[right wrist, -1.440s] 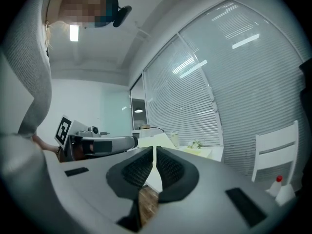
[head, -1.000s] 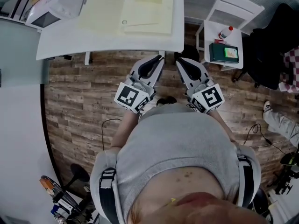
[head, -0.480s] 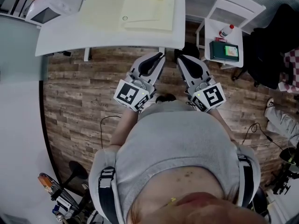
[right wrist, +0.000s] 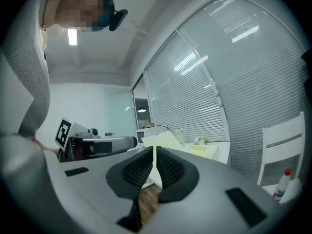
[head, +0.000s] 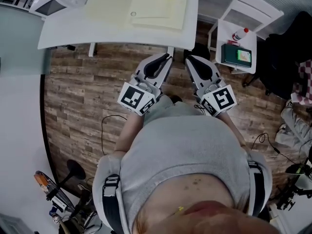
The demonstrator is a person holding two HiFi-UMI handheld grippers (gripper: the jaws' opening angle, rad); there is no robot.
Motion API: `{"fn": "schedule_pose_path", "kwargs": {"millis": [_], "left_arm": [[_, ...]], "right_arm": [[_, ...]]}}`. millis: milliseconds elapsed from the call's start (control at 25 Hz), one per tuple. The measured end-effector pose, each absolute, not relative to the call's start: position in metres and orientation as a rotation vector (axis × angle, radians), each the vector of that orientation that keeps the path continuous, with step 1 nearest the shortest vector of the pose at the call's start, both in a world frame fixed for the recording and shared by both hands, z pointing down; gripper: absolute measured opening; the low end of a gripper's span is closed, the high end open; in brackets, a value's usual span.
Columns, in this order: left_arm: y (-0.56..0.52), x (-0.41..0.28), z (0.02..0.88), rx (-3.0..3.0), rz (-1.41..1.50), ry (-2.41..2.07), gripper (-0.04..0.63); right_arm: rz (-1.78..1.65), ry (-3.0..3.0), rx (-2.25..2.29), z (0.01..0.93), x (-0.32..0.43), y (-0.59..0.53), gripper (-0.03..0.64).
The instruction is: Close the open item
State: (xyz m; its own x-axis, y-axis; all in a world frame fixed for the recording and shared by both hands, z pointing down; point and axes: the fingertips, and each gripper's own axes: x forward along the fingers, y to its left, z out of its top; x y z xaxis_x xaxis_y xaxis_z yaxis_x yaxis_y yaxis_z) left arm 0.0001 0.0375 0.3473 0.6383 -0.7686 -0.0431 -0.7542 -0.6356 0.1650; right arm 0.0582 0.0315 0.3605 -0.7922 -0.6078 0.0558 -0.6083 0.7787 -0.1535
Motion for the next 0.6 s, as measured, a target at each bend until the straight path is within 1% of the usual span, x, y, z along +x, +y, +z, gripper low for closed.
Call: {"fn": "schedule_pose_path", "kwargs": {"millis": [280, 600], "left_arm": [[0.036, -0.012, 0.357, 2.670, -0.153, -1.310, 0.040], [0.001, -0.022, 0.357, 2.697, -0.166, -1.265, 0.040]], "right_arm": [[0.281, -2.961, 0.964, 0.366, 0.051, 0.028, 0.077], [0.259, -2.932, 1.015, 0.365, 0.042, -0.006, 0.077]]}}
